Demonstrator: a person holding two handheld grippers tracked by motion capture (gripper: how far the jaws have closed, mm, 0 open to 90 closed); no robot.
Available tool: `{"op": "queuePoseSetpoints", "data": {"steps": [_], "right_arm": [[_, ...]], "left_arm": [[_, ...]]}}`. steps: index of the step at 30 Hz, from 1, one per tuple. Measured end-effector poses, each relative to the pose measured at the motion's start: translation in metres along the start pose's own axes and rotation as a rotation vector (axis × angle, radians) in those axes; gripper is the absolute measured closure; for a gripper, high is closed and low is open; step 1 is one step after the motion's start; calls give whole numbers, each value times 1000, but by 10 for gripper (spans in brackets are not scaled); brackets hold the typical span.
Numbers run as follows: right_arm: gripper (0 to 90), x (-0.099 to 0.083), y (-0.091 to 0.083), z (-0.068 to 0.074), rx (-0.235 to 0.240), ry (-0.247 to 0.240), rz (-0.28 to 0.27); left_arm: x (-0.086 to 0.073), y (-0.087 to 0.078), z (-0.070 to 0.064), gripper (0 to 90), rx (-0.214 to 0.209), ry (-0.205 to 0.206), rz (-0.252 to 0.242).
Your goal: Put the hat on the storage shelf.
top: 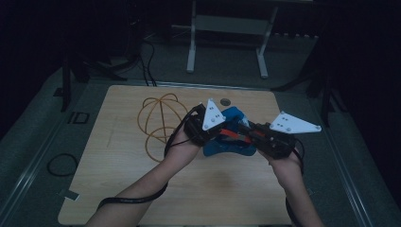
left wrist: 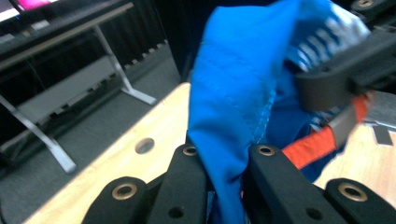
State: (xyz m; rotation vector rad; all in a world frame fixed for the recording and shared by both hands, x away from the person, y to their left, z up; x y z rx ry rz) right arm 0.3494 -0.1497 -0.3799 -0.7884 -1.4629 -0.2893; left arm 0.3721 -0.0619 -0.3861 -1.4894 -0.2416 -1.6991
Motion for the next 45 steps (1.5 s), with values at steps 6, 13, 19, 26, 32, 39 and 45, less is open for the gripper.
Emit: {"op": "queuePoseSetpoints", "data": {"steps": [6,13,19,26,32,39,45], "right_arm": [[547,3,-19,10,44,6,-37],[416,8,-36,11,53,2,-82],[460,-2,-40,7,47,-45,-43],[500,-4,-39,18,85,-60,-37],[506,-4,-39,39,137,-54,-68],[487,-8,-37,61,160,-78,-70],[472,-11,-32,70,177,-85,-55]], "left_arm": [[5,-10,8,895,53,29,-31],[1,-20,18,894,42,15,-68],[5,-40,23,893,-38,21,-201],[7,-52,17,892,-167,49,-324],[5,-54,6,891,-316,57,-399],[9,-64,-4,891,-507,38,-522],[10,-68,-18,891,-581,81,-560]]}}
Point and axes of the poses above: each handheld gripper's, and its own axes: y roughly forward along the jaws, x roughly out of its top, z roughly to its left, the point moved 10 cm from there along y, roughly forward along the jaws, and after that the axes turned 1 degree about z, right-handed, at the moved point
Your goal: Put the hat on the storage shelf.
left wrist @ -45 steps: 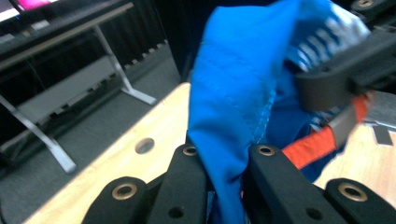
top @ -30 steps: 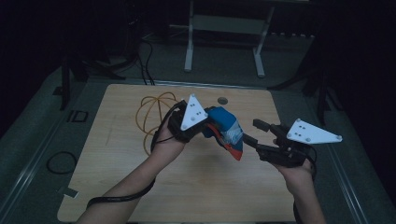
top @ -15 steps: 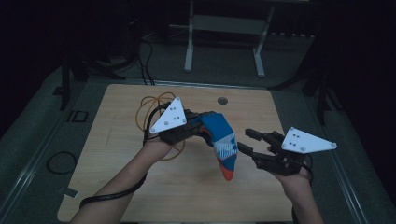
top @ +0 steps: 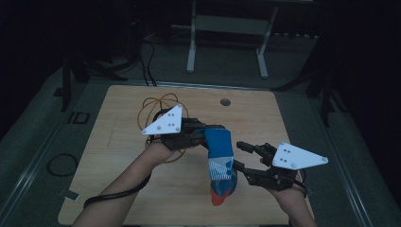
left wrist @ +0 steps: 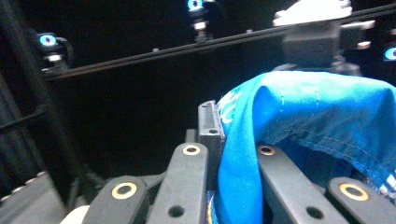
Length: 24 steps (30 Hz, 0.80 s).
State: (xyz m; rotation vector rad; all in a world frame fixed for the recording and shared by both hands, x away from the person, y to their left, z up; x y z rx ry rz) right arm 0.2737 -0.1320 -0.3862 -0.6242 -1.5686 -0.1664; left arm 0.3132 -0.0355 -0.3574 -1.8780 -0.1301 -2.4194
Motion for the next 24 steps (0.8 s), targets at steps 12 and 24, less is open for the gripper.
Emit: {"op": "queuePoseSetpoints", "data": {"steps": [12,24], "right_arm": [[737,-3,12,2,-4,7,7],[897,4,2,-14,-97,3,-14]], "left_arm": [[2,9,-9,890,-34,8,1],[-6,1,-6,863,62,18,124]]}}
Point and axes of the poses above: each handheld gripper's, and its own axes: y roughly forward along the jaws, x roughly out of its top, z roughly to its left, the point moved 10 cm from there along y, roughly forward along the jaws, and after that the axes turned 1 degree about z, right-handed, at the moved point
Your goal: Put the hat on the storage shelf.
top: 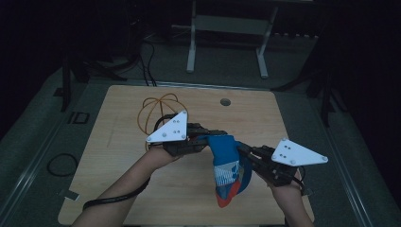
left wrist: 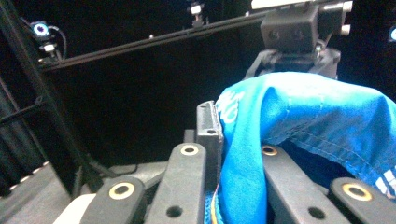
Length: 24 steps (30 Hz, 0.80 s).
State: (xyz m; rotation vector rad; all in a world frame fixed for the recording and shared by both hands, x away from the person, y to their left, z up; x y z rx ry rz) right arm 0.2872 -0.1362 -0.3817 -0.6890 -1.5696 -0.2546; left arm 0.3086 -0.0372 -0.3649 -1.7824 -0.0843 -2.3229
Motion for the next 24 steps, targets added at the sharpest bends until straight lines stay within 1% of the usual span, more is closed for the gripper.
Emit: {"op": "queuePoseSetpoints", "data": {"steps": [1,2,3,4,5,7,8,10,11,14,17,18,19,20,22,24], "right_arm": [[898,0,-1,-1,1,2,3],[898,1,-3,-3,-8,2,2],[898,1,-5,-6,-14,5,-1],[898,1,-7,-7,-15,9,0],[898,2,-9,-9,-17,11,-1],[898,2,-11,-12,-23,13,-1],[898,2,-12,-13,-22,14,-2],[898,3,-14,-15,-29,11,0],[898,3,-14,-15,-26,13,0],[898,3,-14,-16,-26,15,7],[897,3,-14,-15,-19,12,9],[897,3,-14,-15,-17,12,8],[898,3,-13,-14,-13,11,10],[898,3,-12,-14,-14,9,11],[898,3,-12,-16,-15,15,9],[897,4,-12,-18,-22,17,7]], "left_arm": [[-1,-2,2,862,15,-2,10],[-2,-4,5,857,32,-3,26],[-4,-7,7,840,49,-3,48],[-6,-9,9,838,59,-7,55],[-7,-12,10,815,67,-14,62],[-8,-15,10,810,70,-11,77],[-9,-17,11,795,79,-7,89],[-11,-19,9,795,79,4,107],[-13,-21,8,786,81,6,125],[-17,-24,5,777,72,16,157],[-19,-29,2,694,63,22,164],[-19,-31,1,684,57,20,157],[-19,-33,1,651,60,14,158],[-20,-35,2,601,84,6,167],[-22,-40,5,512,108,-17,178],[-24,-45,6,490,125,-32,186]]}}
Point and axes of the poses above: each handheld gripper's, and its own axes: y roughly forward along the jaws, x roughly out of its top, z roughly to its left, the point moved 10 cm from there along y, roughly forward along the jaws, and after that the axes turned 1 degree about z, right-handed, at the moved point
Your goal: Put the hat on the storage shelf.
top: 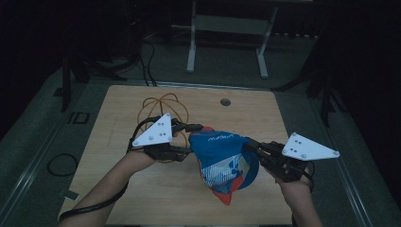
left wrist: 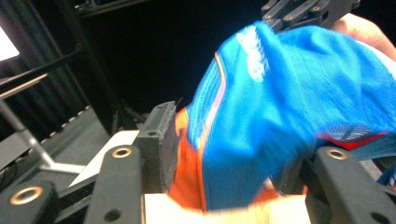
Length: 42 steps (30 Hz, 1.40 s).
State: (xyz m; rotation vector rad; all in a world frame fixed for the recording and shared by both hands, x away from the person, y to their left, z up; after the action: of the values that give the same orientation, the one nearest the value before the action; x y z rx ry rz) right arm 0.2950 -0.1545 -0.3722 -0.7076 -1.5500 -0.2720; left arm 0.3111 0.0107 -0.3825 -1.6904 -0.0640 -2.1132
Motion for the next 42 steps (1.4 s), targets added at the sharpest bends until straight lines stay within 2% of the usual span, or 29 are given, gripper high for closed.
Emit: {"op": "queuePoseSetpoints", "data": {"steps": [7,9,14,18,21,23,28,30,31,33,35,37,40,42], "right_arm": [[897,6,0,-6,-16,1,-7],[898,8,1,-8,-23,0,-11],[898,18,7,-14,-29,1,-24],[898,30,17,-17,-34,-19,-28],[898,40,26,-20,-29,-14,-37],[898,47,33,-22,-26,-8,-42],[898,64,52,-21,-10,-7,-57],[898,70,61,-19,-2,-8,-60],[898,73,66,-18,2,-9,-59],[898,79,78,-16,10,-9,-57],[898,84,90,-12,24,-10,-56],[898,89,102,-9,34,-12,-51],[898,95,120,-7,47,-3,-44],[898,97,132,-4,57,4,-36]], "left_arm": [[-2,-11,0,468,39,-1,-2],[-3,-14,0,428,56,-21,-2],[-7,-30,2,379,130,-34,1],[-20,-46,9,316,205,-70,17],[-35,-59,13,263,245,-109,26],[-45,-68,14,241,273,-119,30],[-74,-83,13,99,341,-143,59],[-86,-88,13,52,385,-149,77],[-91,-91,12,28,387,-170,77],[-103,-95,11,28,405,-194,88],[-117,-98,8,28,393,-231,91],[-131,-102,5,28,404,-262,91],[-153,-110,3,29,446,-299,88],[-168,-115,1,29,489,-295,100]]}}
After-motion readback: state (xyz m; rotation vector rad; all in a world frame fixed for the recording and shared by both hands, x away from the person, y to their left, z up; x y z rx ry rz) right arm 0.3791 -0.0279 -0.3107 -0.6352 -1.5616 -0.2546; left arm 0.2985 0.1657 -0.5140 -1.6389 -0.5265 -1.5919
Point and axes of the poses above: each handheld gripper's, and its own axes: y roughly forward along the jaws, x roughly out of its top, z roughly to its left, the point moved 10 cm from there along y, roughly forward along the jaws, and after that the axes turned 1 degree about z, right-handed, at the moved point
